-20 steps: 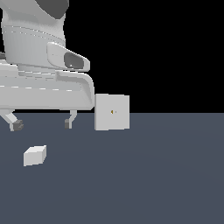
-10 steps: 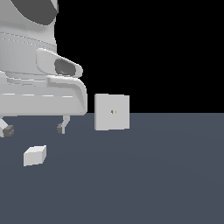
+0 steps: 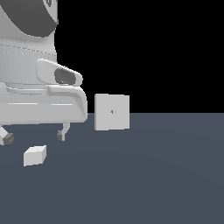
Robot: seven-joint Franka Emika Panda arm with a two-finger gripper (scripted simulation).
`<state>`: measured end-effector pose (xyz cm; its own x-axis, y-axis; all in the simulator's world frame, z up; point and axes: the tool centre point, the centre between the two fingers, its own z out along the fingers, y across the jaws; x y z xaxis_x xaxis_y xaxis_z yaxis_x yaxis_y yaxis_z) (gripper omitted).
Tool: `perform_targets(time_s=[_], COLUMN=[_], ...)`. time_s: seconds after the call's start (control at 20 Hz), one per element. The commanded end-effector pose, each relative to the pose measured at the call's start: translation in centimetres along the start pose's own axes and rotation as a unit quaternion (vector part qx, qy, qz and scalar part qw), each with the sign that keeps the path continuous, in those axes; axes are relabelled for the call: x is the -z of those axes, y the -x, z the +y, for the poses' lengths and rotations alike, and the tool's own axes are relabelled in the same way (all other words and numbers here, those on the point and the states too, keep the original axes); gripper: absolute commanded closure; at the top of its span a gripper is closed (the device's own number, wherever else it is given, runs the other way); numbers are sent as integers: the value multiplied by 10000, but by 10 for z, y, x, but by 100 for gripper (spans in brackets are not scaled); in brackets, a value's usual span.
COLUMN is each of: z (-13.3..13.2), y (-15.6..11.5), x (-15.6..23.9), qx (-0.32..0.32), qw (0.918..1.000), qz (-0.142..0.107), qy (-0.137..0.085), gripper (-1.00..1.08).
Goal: Plug the charger into the wall socket.
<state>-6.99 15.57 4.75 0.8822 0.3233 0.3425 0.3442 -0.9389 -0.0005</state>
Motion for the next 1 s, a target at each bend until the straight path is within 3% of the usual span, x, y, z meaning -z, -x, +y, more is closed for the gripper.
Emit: perform_targets(time_s=[0.0,0.5,0.55,0.95], z=[0,0,0,0], y=[4,12,12,12], x=[-10,-34,-34,-34], qx=[3,4,4,4], qw=[10000,10000,10000,10000], qz=[-1,5,5,5], qy=[3,4,4,4], gripper=[-92,-92,108,108])
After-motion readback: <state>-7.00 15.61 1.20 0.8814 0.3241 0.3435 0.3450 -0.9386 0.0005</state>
